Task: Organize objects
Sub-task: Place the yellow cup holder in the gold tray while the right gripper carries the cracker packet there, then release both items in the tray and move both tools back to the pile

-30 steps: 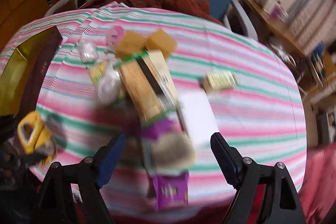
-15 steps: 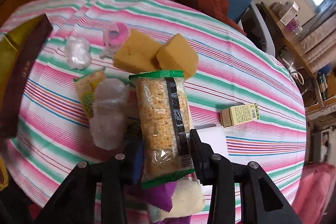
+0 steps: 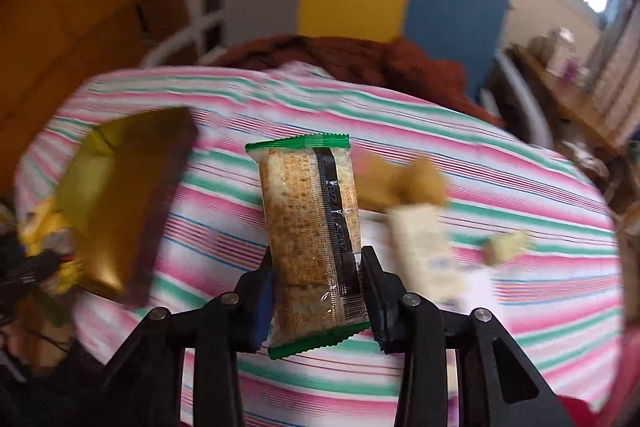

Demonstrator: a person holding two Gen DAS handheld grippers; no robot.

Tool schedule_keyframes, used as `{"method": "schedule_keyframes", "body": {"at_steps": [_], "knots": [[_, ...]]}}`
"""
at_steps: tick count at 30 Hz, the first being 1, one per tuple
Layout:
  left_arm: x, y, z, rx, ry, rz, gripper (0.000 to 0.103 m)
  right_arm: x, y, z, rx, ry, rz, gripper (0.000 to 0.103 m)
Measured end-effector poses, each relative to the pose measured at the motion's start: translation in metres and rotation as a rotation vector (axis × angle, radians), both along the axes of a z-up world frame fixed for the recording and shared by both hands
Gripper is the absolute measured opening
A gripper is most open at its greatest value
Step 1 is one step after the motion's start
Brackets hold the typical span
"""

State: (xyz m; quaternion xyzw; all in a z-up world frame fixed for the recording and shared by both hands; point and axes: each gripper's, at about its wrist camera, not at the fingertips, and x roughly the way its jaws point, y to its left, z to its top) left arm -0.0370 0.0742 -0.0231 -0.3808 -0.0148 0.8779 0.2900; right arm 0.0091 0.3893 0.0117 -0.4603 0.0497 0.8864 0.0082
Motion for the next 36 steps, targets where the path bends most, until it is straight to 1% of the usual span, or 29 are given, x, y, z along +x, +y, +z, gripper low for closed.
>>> {"method": "schedule_keyframes", "body": {"at_steps": [2, 3, 5, 7, 8, 9, 10, 11, 13, 17, 19, 22, 25, 27, 28, 32, 36], "knots": [[-0.009, -0.021, -0.006, -0.034, -0.006, 0.096, 0.049, -0.015, -0.032, -0.002, -0.061, 0.019, 0.048, 0.039], [-0.012, -0.028, -0.009, -0.048, -0.012, 0.127, 0.05, -0.023, -0.047, -0.003, -0.092, 0.025, 0.07, 0.039], [-0.019, -0.043, -0.015, -0.065, -0.033, 0.199, 0.061, -0.041, -0.083, -0.006, -0.166, 0.027, 0.124, 0.039], [-0.026, -0.056, -0.02, -0.075, -0.058, 0.249, 0.071, -0.053, -0.114, -0.008, -0.194, 0.037, 0.161, 0.04], [-0.027, -0.061, -0.021, -0.078, -0.063, 0.268, 0.074, -0.058, -0.129, -0.008, -0.223, 0.038, 0.184, 0.044], [-0.028, -0.064, -0.021, -0.077, -0.064, 0.29, 0.075, -0.061, -0.143, -0.009, -0.251, 0.035, 0.216, 0.054], [-0.028, -0.067, -0.021, -0.072, -0.062, 0.295, 0.077, -0.061, -0.153, -0.011, -0.258, 0.039, 0.226, 0.062], [-0.03, -0.066, -0.02, -0.067, -0.057, 0.3, 0.079, -0.061, -0.161, -0.01, -0.26, 0.04, 0.235, 0.076], [-0.028, -0.071, -0.018, -0.065, -0.04, 0.324, 0.081, -0.057, -0.173, -0.011, -0.275, 0.045, 0.26, 0.078], [-0.027, -0.077, -0.013, -0.042, -0.026, 0.349, 0.081, -0.045, -0.171, -0.018, -0.262, 0.03, 0.231, 0.078], [-0.025, -0.076, -0.008, -0.027, -0.018, 0.336, 0.081, -0.035, -0.169, -0.02, -0.255, 0.032, 0.207, 0.078], [-0.023, -0.073, 0.001, -0.016, 0.012, 0.322, 0.081, -0.03, -0.161, -0.021, -0.24, 0.044, 0.18, 0.079], [-0.019, -0.069, 0.009, 0.003, 0.034, 0.302, 0.081, -0.025, -0.157, -0.017, -0.217, 0.075, 0.157, 0.081], [-0.016, -0.065, 0.013, 0.02, 0.045, 0.278, 0.081, -0.019, -0.153, -0.015, -0.21, 0.096, 0.143, 0.086], [-0.014, -0.062, 0.015, 0.026, 0.049, 0.263, 0.081, -0.017, -0.151, -0.014, -0.211, 0.103, 0.136, 0.087], [-0.009, -0.055, 0.016, 0.037, 0.045, 0.231, 0.081, -0.01, -0.142, -0.015, -0.207, 0.115, 0.104, 0.091], [-0.008, -0.049, 0.012, 0.061, 0.005, 0.202, 0.08, -0.006, -0.133, -0.019, -0.209, 0.118, 0.073, 0.091]]}}
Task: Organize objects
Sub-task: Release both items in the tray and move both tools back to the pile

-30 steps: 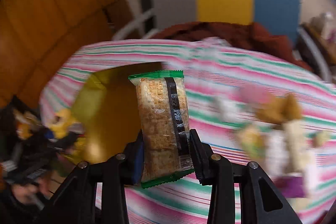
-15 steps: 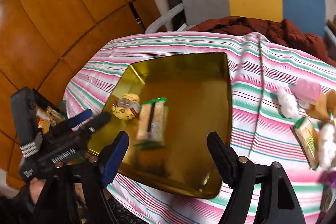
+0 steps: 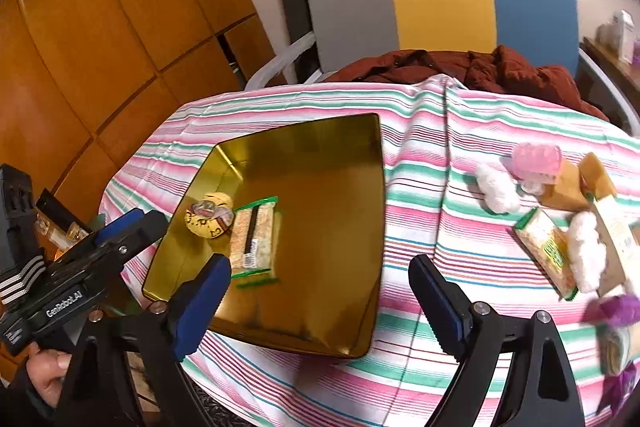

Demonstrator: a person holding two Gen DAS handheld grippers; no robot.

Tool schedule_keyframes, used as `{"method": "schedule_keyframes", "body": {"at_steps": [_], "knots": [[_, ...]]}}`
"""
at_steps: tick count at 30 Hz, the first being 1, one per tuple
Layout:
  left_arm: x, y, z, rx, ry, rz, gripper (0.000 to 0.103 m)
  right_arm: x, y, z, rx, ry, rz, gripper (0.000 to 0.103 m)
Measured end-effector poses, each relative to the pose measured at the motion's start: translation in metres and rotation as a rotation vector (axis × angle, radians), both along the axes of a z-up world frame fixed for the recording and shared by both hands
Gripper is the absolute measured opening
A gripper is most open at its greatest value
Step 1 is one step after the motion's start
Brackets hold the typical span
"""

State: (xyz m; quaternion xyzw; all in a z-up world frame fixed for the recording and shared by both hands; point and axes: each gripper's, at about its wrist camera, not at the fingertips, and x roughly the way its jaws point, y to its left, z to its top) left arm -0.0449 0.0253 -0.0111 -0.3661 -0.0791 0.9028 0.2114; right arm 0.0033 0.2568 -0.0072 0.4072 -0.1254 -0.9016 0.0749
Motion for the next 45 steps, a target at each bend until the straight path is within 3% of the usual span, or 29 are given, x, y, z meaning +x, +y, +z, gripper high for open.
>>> {"method": "schedule_keyframes", "body": {"at_steps": [9, 27, 35, 41, 45], "knots": [[0.01, 0.032, 0.003, -0.011, -0.014, -0.125, 0.08, 0.016, 0.044, -0.007, -0.001, -0.008, -0.102, 0.093], [0.032, 0.106, 0.0, -0.097, -0.014, -0.314, 0.08, 0.056, 0.19, 0.006, 0.07, -0.005, -0.443, 0.097], [0.04, 0.144, 0.005, -0.102, -0.004, -0.418, 0.08, 0.056, 0.235, 0.005, 0.037, -0.01, -0.53, 0.098], [0.042, 0.176, 0.005, -0.121, -0.005, -0.473, 0.075, 0.049, 0.272, 0.007, 0.047, 0.028, -0.594, 0.1], [0.041, 0.198, 0.003, -0.154, -0.005, -0.5, 0.075, 0.051, 0.291, 0.0, 0.001, 0.083, -0.633, 0.1]]}}
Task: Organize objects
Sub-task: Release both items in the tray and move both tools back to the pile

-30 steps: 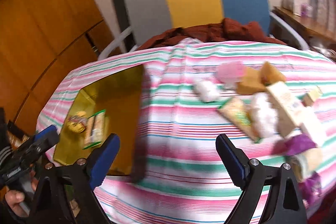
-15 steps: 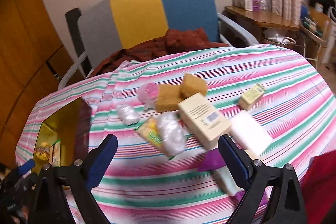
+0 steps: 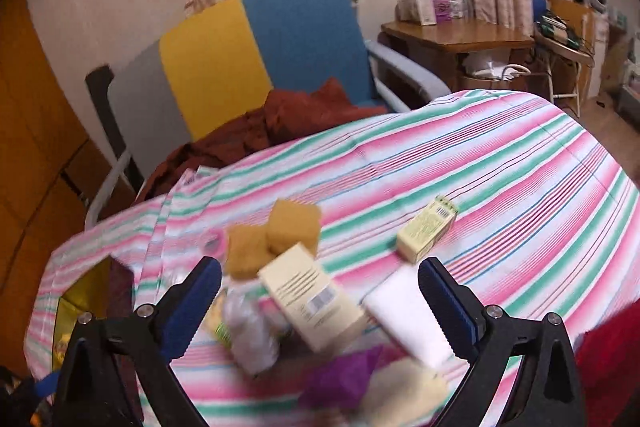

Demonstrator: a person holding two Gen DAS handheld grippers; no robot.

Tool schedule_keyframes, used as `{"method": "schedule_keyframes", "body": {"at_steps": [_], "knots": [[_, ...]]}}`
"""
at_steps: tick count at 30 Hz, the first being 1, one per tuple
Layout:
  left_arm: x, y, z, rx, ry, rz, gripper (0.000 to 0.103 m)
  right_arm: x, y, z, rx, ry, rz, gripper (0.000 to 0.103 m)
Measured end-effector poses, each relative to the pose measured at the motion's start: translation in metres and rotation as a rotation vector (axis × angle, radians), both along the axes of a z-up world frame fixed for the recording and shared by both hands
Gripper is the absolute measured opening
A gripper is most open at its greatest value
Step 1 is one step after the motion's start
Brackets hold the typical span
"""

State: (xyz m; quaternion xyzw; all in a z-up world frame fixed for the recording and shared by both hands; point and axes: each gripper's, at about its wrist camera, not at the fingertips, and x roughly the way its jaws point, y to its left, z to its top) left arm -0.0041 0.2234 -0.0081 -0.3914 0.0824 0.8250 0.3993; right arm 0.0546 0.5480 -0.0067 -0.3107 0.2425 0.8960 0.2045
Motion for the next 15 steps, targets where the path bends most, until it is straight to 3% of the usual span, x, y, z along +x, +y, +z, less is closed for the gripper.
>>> {"method": "schedule_keyframes", "body": {"at_steps": [6, 15], "knots": [[-0.018, 0.027, -0.004, -0.009, -0.034, -0.011, 0.073, 0.009, 0.02, -0.015, -0.112, 0.035, -0.045, 0.1], [-0.079, 0.083, -0.003, -0.014, -0.079, -0.068, 0.073, 0.004, 0.017, -0.018, -0.137, 0.03, 0.001, 0.101]]}}
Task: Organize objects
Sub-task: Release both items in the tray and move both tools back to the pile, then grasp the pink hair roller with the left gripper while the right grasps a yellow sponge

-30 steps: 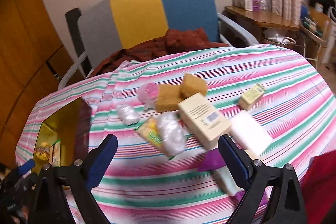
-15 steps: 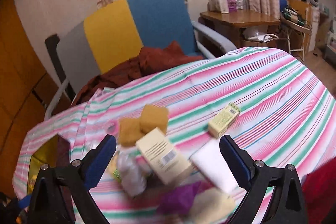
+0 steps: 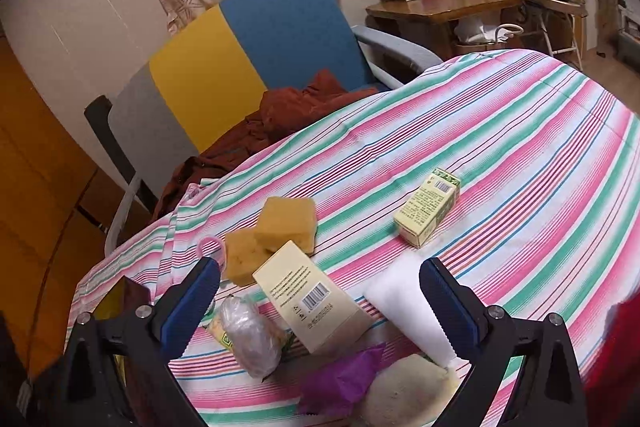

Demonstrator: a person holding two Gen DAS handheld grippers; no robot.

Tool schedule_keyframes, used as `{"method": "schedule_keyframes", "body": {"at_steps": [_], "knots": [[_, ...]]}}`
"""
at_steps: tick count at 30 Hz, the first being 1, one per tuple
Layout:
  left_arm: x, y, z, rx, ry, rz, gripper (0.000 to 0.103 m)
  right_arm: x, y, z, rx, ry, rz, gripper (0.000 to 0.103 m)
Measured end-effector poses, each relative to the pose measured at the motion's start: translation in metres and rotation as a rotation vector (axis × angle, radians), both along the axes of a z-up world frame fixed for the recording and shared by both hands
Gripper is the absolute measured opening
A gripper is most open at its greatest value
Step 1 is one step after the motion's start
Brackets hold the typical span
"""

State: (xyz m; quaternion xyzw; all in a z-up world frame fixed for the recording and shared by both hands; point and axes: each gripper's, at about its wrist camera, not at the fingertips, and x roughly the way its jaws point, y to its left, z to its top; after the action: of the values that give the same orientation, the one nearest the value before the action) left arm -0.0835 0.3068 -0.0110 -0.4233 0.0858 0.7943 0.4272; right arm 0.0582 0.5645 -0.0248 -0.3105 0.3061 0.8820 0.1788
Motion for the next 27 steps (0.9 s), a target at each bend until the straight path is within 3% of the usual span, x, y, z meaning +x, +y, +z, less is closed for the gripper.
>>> {"method": "schedule_keyframes", "body": {"at_steps": [11, 18, 23, 24, 26, 27], "knots": [[-0.078, 0.049, -0.041, -0.037, -0.125, -0.034, 0.098, -0.002, -0.003, -0.001, -0.029, 0.015, 0.046, 0.102], [-0.109, 0.07, -0.061, -0.015, -0.213, -0.047, 0.101, -0.01, -0.011, -0.003, -0.018, -0.006, 0.089, 0.102], [-0.121, 0.082, -0.073, -0.018, -0.252, -0.055, 0.096, -0.015, -0.013, -0.006, -0.015, -0.027, 0.106, 0.102], [-0.123, 0.085, -0.078, -0.022, -0.273, -0.064, 0.093, -0.016, -0.014, -0.007, -0.014, -0.032, 0.109, 0.102], [-0.125, 0.087, -0.084, -0.026, -0.315, -0.064, 0.075, -0.017, -0.015, -0.008, -0.011, -0.039, 0.113, 0.102], [-0.125, 0.087, -0.085, -0.027, -0.314, -0.067, 0.073, -0.018, -0.015, -0.008, -0.01, -0.041, 0.114, 0.102]]}}
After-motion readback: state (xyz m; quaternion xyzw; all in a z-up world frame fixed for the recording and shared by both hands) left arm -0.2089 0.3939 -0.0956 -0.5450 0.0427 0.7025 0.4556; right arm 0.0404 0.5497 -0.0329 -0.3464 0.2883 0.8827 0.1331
